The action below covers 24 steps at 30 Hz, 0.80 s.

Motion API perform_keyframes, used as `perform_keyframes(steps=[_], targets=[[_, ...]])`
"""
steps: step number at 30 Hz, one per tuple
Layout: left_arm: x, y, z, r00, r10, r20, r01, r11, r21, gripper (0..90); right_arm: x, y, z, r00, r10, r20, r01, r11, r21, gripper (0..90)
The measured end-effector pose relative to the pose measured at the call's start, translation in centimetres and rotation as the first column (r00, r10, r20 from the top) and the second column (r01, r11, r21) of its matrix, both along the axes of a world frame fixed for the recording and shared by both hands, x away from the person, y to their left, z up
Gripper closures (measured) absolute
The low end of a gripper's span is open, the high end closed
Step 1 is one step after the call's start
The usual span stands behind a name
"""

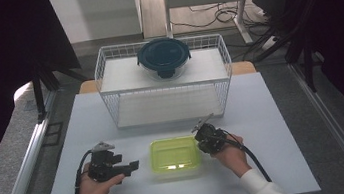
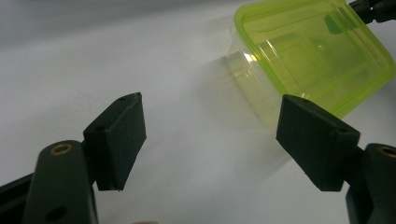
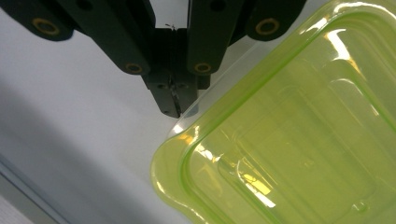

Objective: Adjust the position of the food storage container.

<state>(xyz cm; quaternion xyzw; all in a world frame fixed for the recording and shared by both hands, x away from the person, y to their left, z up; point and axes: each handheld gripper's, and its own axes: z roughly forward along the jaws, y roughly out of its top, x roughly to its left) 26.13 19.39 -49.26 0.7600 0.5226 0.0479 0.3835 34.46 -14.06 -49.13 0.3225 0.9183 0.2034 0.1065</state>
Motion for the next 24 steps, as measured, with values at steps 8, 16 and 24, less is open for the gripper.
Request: perform_keyframes(steps=[8,16,24], targets=[[-0.1,0.1,0.0,1.0000,0.002,0.004,-0.002,1.0000,-0.002,23.3,-1.0,-3.4,1.3,0.9948,-0.076,0.068,0.069,0.993,0.099,88.9],[-0.3,0.1,0.3,0.9995,0.022,0.025,-0.022,0.9997,-0.011,23.3,-3.4,-7.2,3.1,0.9863,-0.153,0.061,0.130,0.948,0.289,80.9],[-0.3,0.3,0.3,0.9987,0.033,0.038,-0.033,0.9993,-0.017,23.3,-3.7,-8.0,3.3,0.9701,-0.242,-0.008,0.220,0.866,0.448,34.4]])
